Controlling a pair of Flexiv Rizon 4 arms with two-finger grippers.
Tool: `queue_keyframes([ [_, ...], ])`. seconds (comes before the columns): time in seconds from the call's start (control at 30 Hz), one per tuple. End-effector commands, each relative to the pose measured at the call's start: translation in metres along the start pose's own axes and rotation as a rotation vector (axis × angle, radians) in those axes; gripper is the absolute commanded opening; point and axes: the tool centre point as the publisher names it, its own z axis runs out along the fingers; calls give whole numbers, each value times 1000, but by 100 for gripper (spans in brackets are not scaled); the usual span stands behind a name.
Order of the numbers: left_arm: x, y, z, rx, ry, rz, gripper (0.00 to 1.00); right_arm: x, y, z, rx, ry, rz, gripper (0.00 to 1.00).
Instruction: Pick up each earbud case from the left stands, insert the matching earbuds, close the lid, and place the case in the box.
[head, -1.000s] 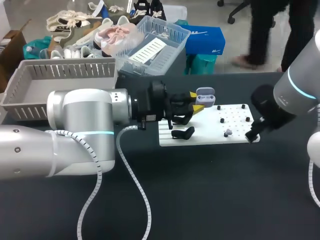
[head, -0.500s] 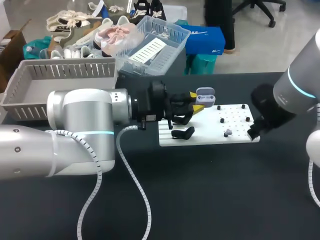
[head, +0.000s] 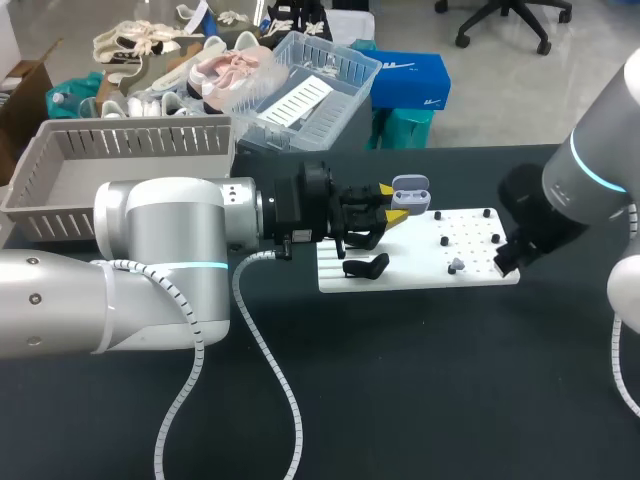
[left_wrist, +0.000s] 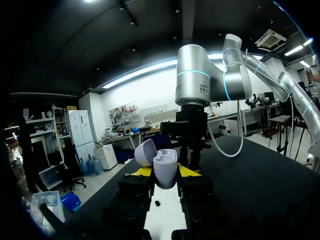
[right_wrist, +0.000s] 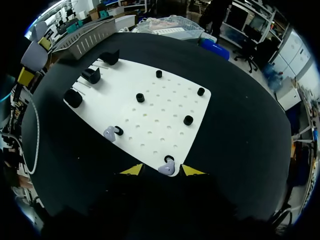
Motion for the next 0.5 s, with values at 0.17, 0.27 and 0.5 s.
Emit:
queue_keyframes([
  [0.17,1,-1,0,-5,-3,2,0,-1,2,2,3,4,10,39],
  [0.27,1,-1,0,-5,-3,2,0,1,3,3,4,5,30,38],
  [0.5,1,-1,0,-5,-3,2,0,5,4,4,1,-3,57,40],
])
